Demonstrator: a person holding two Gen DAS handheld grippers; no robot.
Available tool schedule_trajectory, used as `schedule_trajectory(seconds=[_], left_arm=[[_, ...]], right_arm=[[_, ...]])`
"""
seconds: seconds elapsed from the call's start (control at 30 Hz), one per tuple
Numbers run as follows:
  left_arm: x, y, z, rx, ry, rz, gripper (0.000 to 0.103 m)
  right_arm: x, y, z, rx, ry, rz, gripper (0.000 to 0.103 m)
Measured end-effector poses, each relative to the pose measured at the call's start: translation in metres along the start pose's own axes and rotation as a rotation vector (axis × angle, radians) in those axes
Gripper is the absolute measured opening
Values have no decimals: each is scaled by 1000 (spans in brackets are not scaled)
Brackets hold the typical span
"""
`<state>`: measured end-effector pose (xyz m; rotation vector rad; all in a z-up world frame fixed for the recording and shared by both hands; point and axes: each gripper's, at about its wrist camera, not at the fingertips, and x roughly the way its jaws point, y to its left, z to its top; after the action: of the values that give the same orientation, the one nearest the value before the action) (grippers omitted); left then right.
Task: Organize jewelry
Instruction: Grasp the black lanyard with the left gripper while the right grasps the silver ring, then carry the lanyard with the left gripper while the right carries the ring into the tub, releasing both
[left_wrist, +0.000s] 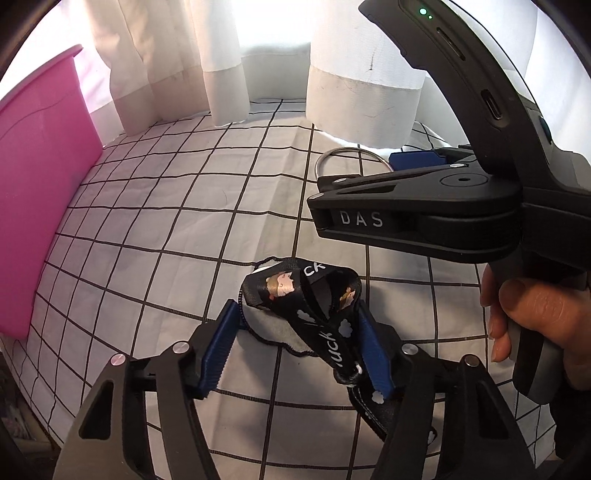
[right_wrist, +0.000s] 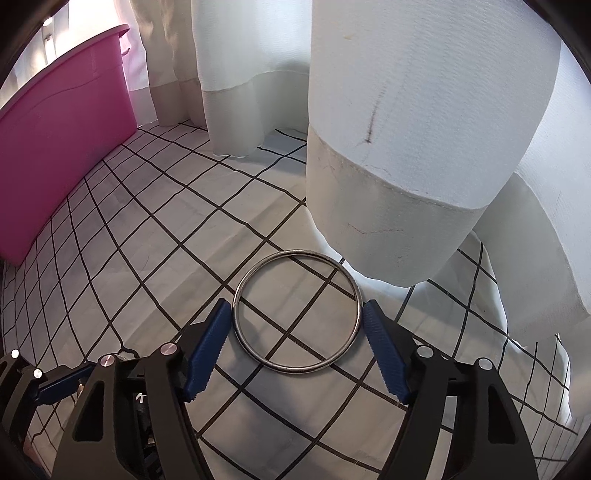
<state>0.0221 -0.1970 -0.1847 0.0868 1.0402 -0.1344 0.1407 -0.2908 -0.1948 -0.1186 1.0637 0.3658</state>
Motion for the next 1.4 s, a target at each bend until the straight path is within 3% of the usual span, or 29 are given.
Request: schedule_trajectory(seconds=[0.13, 0.17, 0.2, 0.23, 0.47, 0.93, 1.4], left_arm=[[-5, 2, -4, -1, -3, 2, 46], [-7, 3, -4, -1, -7, 7, 22], [-9, 3, -2, 2, -10, 7, 9], [-9, 5, -3, -1, 0, -6, 6], [-20, 21, -12, -29, 4, -25, 5], [-66, 53, -1, -56, -119, -56, 5], [-126, 92, 32, -90, -247, -26, 5]], right_arm=[[-2, 1, -3, 14, -8, -5, 70], [-2, 1, -4, 18, -11, -6, 70], [-3, 1, -6, 24, -14, -6, 70], [-4, 1, -7, 31, -18, -5, 70], [-11, 1, -16, 81, -38, 5, 70], [-38, -2, -24, 137, -100, -6, 70], [-67, 22, -7, 140, -155, 14, 70]])
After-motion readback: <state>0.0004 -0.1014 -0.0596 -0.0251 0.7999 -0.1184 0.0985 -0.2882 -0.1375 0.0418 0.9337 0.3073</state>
